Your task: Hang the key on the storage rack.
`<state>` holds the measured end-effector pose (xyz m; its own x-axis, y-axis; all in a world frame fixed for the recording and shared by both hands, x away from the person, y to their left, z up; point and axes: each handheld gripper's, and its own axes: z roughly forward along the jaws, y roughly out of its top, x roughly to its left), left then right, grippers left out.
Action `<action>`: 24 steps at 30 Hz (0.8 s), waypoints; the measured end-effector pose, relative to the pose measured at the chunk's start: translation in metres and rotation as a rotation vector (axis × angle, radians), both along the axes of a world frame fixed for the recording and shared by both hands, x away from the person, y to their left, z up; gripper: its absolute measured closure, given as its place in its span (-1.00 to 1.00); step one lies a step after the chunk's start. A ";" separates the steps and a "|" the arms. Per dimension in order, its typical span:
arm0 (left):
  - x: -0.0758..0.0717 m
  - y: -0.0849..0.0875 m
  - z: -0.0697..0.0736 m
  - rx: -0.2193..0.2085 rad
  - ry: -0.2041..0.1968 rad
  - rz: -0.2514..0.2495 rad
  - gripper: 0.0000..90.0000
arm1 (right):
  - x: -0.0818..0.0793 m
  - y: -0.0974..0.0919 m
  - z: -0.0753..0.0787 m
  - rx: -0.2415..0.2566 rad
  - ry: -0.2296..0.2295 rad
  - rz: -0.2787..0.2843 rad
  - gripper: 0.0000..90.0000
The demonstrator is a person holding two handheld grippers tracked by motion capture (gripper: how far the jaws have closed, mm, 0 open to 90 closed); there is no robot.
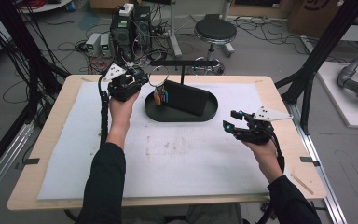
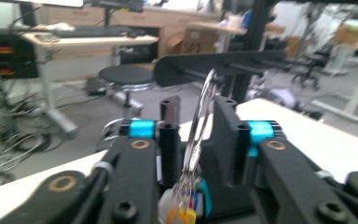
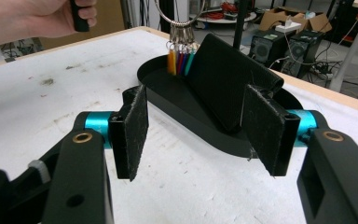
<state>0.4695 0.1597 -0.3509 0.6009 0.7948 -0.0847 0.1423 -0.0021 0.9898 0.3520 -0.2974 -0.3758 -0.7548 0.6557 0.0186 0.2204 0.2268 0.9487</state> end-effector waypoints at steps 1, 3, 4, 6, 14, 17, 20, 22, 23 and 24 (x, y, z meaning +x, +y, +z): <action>-0.002 0.001 0.002 0.014 0.004 0.013 0.51 | 0.000 0.000 0.000 0.001 -0.003 -0.001 -0.06; -0.006 0.002 0.006 0.037 0.018 0.042 0.33 | 0.000 -0.001 0.000 0.003 -0.005 -0.002 -0.06; -0.009 0.003 0.009 0.050 0.024 0.046 0.26 | 0.001 -0.001 0.000 0.003 -0.003 -0.004 -0.07; -0.017 0.003 0.015 0.094 0.034 0.059 0.21 | 0.001 -0.002 0.000 0.006 -0.004 -0.008 -0.08; -0.058 0.001 0.037 0.223 0.067 0.004 -0.05 | 0.003 -0.004 0.002 -0.019 0.014 -0.003 -0.13; -0.079 0.002 0.039 0.262 0.047 -0.014 -0.08 | 0.003 -0.006 0.004 -0.027 0.014 -0.008 -0.15; -0.099 0.006 0.037 0.283 0.030 -0.029 -0.09 | 0.003 -0.008 0.004 -0.022 0.017 -0.024 -0.15; -0.110 0.010 0.034 0.280 0.021 -0.037 -0.12 | 0.003 -0.009 0.003 -0.022 0.020 -0.031 -0.16; -0.115 0.012 0.032 0.274 0.019 -0.042 -0.14 | 0.003 -0.010 0.003 -0.023 0.014 -0.033 -0.17; -0.119 0.015 0.029 0.272 0.020 -0.050 -0.15 | 0.004 -0.010 0.003 -0.032 0.005 -0.035 -0.17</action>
<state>0.3503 0.1747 -0.3215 0.6401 0.7595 0.1157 0.1548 -0.2750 0.9489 0.3556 -0.3075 -0.3731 -0.7315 0.6818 0.0011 0.2336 0.2491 0.9399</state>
